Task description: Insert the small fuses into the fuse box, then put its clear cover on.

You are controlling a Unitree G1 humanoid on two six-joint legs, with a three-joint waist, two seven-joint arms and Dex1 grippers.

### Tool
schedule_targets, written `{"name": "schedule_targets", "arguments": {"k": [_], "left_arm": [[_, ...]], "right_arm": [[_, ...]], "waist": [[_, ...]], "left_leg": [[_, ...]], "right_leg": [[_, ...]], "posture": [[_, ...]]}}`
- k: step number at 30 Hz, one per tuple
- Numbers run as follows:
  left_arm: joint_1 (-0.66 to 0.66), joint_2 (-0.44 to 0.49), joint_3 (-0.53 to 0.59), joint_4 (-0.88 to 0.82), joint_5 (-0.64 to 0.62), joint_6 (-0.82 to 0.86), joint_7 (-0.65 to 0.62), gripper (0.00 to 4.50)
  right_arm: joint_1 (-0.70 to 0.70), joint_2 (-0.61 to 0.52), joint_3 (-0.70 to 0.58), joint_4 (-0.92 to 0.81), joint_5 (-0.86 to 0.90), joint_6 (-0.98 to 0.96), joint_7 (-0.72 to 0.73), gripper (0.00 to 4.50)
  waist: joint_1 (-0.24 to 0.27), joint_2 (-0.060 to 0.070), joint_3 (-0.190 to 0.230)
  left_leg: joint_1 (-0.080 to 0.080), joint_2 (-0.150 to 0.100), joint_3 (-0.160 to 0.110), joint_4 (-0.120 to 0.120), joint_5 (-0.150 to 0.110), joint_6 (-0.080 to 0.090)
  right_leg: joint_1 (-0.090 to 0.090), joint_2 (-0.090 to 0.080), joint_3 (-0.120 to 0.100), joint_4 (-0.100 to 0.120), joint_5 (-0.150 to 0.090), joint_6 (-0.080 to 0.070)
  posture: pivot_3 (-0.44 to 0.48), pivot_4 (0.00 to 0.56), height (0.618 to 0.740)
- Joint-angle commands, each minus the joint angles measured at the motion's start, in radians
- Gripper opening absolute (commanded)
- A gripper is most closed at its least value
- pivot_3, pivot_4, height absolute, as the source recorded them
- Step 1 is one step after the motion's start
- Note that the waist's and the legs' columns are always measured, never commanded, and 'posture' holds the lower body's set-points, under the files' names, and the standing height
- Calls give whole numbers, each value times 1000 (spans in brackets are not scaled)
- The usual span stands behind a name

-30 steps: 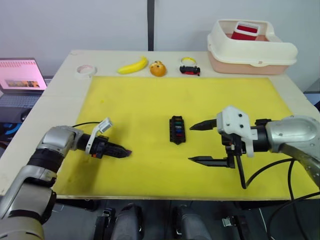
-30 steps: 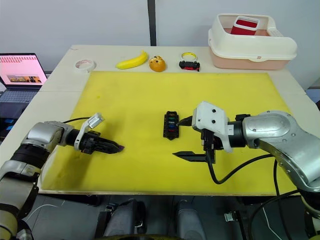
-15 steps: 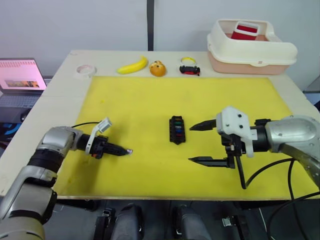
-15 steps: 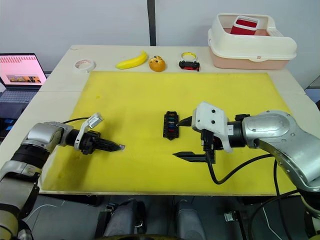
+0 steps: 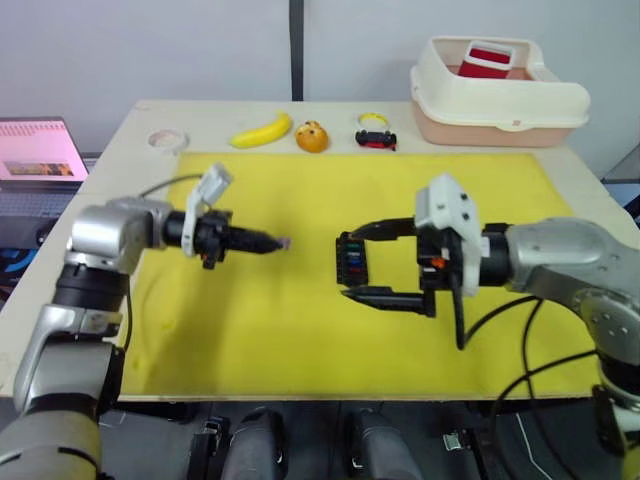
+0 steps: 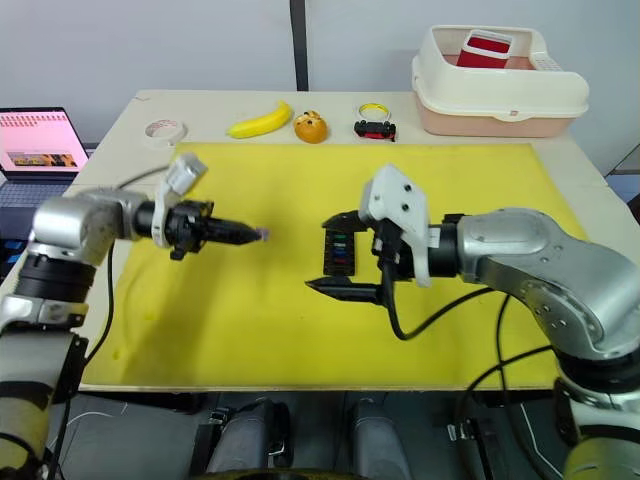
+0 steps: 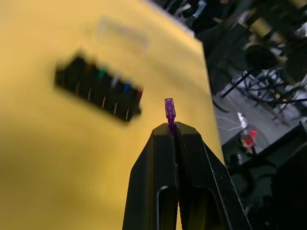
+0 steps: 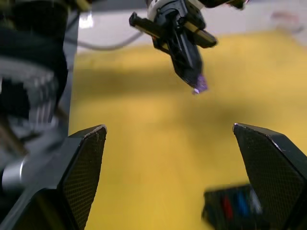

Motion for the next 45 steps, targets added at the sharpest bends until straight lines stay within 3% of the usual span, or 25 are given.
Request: {"name": "schedule_targets", "arguments": {"k": [1,6,10,27,31,45], "left_arm": [[-43,-24,22,-37,-26,-45,0,40],[-91,-66,14,-41,-20,-120,-10,40],[-111,-86,11,-16,-14,-161,-10,0],[-85,-89,4,-49,-26,-198,-36,0],[-78,-86,8,-57,-31,-194,-36,0],[-75,-85,12,-63,-38,-194,-33,0]], "right_arm": [[-115,83,-42,84,114,122,-131,4500],[-242,147,-74,200,190,224,-222,4500],[-261,149,-66,216,188,243,-238,3170],[-260,171,-55,223,193,258,-249,3170],[-262,178,-55,223,195,261,-251,1921],[-263,189,-46,235,192,272,-249,1921]], "waist": [[-2,0,0],[2,0,0],[2,0,0],[-16,0,0],[-16,0,0],[-16,0,0]], "left_leg": [[0,0,0,0,0,0],[-1,0,1,0,0,0],[-1,0,1,0,0,0],[-1,0,0,-1,0,0],[-1,0,0,-1,0,0],[-1,0,0,-1,0,0]], "right_leg": [[0,0,0,0,0,0],[-1,0,0,0,0,0],[0,0,0,0,0,0],[-1,1,0,0,0,1],[-1,0,0,0,0,1],[-1,0,0,0,0,1]], "posture": [[0,150,739],[0,150,739],[0,150,739],[0,150,739],[0,150,739],[0,150,739]]}}
